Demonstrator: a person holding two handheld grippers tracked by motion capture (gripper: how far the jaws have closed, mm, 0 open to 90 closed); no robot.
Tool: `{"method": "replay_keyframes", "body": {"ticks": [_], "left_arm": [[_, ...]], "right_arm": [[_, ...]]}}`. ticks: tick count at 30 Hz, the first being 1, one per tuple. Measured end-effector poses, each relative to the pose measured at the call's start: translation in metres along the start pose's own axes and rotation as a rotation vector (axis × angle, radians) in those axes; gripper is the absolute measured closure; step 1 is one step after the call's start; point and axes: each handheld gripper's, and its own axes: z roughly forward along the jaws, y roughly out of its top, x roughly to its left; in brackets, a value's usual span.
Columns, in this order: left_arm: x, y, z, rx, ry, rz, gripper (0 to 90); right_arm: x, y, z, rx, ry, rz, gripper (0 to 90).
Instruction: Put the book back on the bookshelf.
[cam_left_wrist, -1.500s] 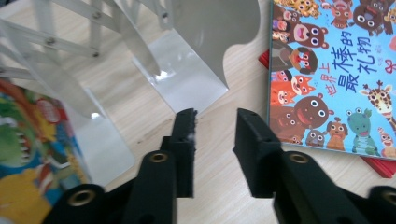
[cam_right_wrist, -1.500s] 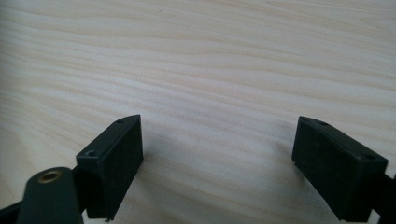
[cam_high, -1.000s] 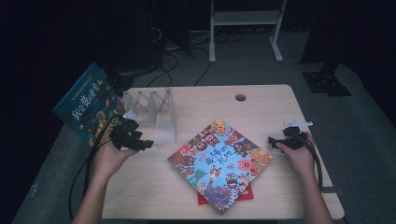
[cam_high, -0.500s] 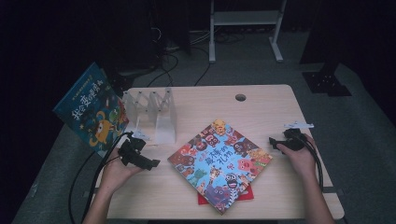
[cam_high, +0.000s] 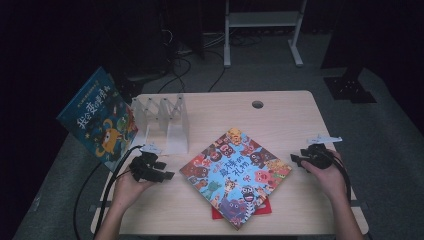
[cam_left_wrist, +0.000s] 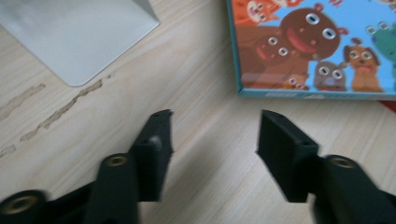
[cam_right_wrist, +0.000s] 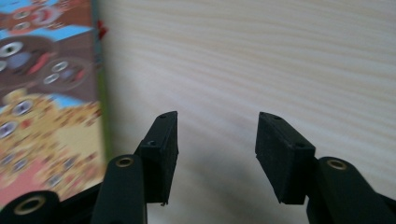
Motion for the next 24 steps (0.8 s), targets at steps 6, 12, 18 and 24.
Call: {"method": "replay_keyframes", "body": {"ticks": [6,12,18,24], "left_arm": [[-0.001,0.008,0.0,-0.003,0.013,-0.013,73.4],[0.0,0.019,0.012,0.007,0.026,-0.018,89.3],[-0.003,0.025,0.027,0.027,0.0,0.003,88.8],[-0.005,0.025,0.031,0.038,-0.008,0.006,88.0]], "right_arm": [[0.009,-0.018,-0.017,-0.002,0.046,-0.017,49.0],[0.019,-0.03,-0.026,-0.01,0.103,-0.035,48.9],[0.022,-0.029,-0.024,-0.009,0.129,-0.046,48.7],[0.02,-0.028,-0.022,-0.01,0.15,-0.054,48.4]]}}
